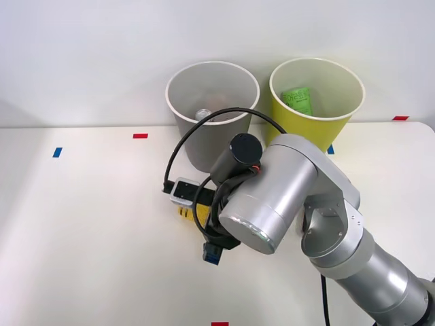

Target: Put cans in the gray bin, plastic bottles in the light green bin

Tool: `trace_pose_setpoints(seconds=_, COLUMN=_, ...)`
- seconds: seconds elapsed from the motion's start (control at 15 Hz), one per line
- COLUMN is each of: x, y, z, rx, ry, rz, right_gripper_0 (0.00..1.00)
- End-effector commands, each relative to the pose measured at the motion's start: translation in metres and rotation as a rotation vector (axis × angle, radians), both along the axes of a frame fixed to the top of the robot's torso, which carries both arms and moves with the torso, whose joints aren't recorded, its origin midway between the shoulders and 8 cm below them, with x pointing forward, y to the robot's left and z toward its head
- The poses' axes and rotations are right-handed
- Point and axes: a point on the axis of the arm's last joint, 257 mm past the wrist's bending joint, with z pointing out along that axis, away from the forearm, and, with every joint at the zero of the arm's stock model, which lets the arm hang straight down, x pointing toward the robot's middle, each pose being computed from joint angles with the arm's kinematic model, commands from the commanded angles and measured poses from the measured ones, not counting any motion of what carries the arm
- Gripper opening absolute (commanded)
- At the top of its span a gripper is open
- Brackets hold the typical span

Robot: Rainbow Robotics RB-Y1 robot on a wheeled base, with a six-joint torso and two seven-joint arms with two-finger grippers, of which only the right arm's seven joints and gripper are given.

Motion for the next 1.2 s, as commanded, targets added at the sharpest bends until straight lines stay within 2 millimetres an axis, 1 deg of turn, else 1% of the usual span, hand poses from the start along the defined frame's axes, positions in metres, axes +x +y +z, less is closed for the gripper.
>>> trace_pose_setpoints(seconds=0.07, x=0.001, y=0.002, z=0.001, rx=0.004, ry=0.001, rz=-0.004, right_gripper_0=1.0)
trace_pose_setpoints(seconds=0.4, x=0.0, y=0.001, z=-0.003, rx=0.002, ry=0.015, rz=-0.013, right_gripper_0=1.0)
trace_pose_setpoints(seconds=0.53, x=0.005, y=-0.003, z=-0.011, rx=-0.009, ry=0.033, rz=-0.028, right_gripper_0=1.0)
trace_pose_setpoints(seconds=0.67, x=0.008, y=-0.003, z=-0.012, rx=-0.004, ry=0.044, rz=-0.039, right_gripper_0=1.0)
trace_pose_setpoints(seconds=0.93, x=0.021, y=0.005, z=-0.011, rx=0.034, ry=0.049, rz=-0.031, right_gripper_0=1.0)
trace_pose_setpoints(seconds=1.2, x=0.039, y=0.019, z=-0.025, rx=0.052, ry=0.049, rz=-0.039, right_gripper_0=1.0)
